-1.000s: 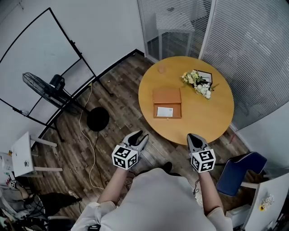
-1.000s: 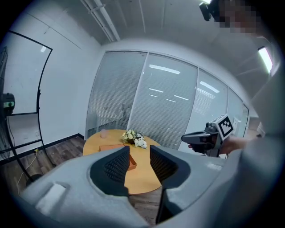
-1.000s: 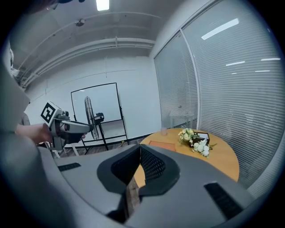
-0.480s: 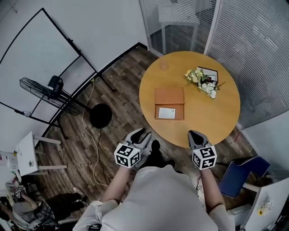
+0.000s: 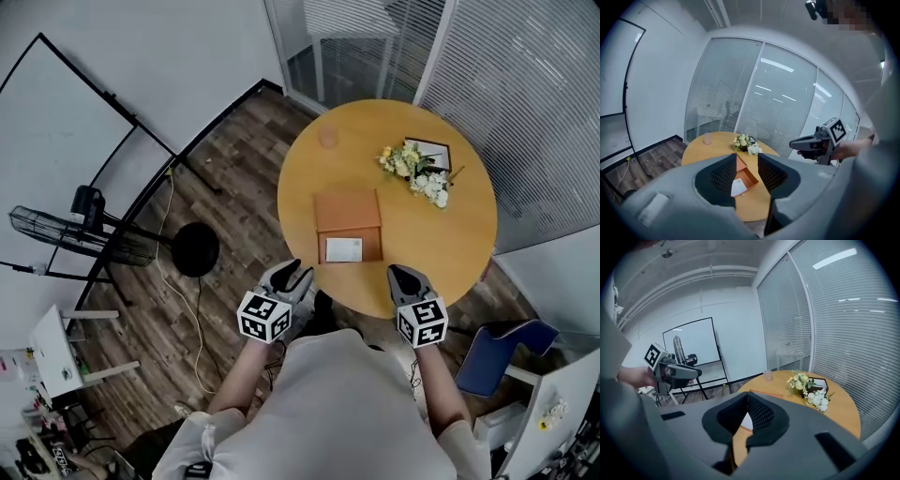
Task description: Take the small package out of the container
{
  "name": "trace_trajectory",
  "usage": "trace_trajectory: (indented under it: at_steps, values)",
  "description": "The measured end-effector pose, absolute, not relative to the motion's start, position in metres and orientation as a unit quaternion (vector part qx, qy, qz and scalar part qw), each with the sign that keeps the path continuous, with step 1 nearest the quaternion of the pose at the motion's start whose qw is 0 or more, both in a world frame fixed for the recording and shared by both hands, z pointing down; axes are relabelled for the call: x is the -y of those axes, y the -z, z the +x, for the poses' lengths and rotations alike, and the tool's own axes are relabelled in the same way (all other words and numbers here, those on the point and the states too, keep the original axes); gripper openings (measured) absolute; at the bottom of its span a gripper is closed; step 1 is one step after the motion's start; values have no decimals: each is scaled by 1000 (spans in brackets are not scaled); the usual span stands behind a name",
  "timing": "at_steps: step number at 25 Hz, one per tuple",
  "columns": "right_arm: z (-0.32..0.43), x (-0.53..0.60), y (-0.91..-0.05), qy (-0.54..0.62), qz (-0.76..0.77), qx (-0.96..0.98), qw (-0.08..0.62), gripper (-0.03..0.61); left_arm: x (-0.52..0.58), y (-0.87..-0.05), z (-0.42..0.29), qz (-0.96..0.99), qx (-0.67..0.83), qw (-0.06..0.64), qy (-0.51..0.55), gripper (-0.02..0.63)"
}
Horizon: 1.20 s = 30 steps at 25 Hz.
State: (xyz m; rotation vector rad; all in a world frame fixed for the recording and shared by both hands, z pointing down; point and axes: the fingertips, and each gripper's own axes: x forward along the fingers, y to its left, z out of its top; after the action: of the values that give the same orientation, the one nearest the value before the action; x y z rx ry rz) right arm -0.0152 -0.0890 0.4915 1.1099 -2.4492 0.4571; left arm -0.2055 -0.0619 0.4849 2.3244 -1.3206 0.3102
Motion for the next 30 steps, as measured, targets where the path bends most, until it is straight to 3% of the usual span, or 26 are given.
trace_trajectory:
  at_steps: [15,30]
  values:
    - [-31,149,-544,-208,445,835,247,3,141,-554,-229,860,400,265,-175,147]
    - [-1,167,-602,-250,402,835,282,3,152,-641,-165,836,381,316,-237,147]
